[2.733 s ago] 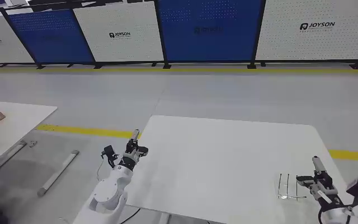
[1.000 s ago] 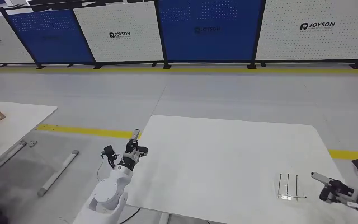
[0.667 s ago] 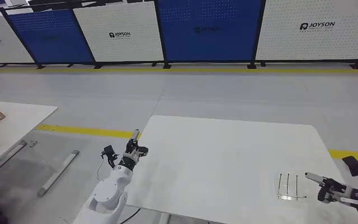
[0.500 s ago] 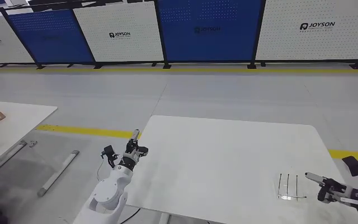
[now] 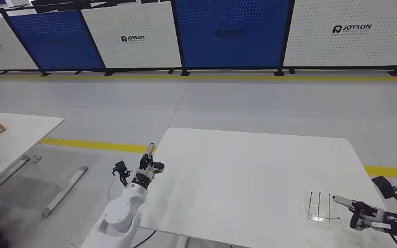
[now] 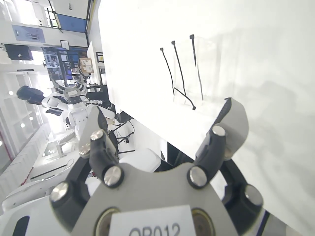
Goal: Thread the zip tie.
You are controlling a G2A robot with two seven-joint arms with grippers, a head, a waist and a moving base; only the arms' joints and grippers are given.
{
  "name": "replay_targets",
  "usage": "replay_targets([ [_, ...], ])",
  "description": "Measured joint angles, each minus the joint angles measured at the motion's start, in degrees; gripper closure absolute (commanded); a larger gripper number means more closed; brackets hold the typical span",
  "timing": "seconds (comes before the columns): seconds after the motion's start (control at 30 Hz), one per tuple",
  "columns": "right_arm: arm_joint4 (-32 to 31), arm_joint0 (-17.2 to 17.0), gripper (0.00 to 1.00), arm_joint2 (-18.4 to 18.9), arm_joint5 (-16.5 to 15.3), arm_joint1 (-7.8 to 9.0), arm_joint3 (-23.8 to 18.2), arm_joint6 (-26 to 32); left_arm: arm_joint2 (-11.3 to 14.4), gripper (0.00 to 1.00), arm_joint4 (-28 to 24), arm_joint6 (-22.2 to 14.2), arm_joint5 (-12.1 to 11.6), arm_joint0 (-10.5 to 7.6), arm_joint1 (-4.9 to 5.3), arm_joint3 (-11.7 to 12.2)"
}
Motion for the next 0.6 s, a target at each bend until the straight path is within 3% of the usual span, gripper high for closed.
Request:
replay_targets([
  [0.13,-1.8,-2.3,0.00,-0.1,5.1,1.44,-3.4,0.0,0.0,0.00,0.0,0.0,0.0,0.00,0.00,0.0],
  [0.6,-1.8,-2.3,0.00,-0.1,5.1,1.47,-3.4,0.0,0.0,0.00,0.0,0.0,0.0,0.00,0.00,0.0],
])
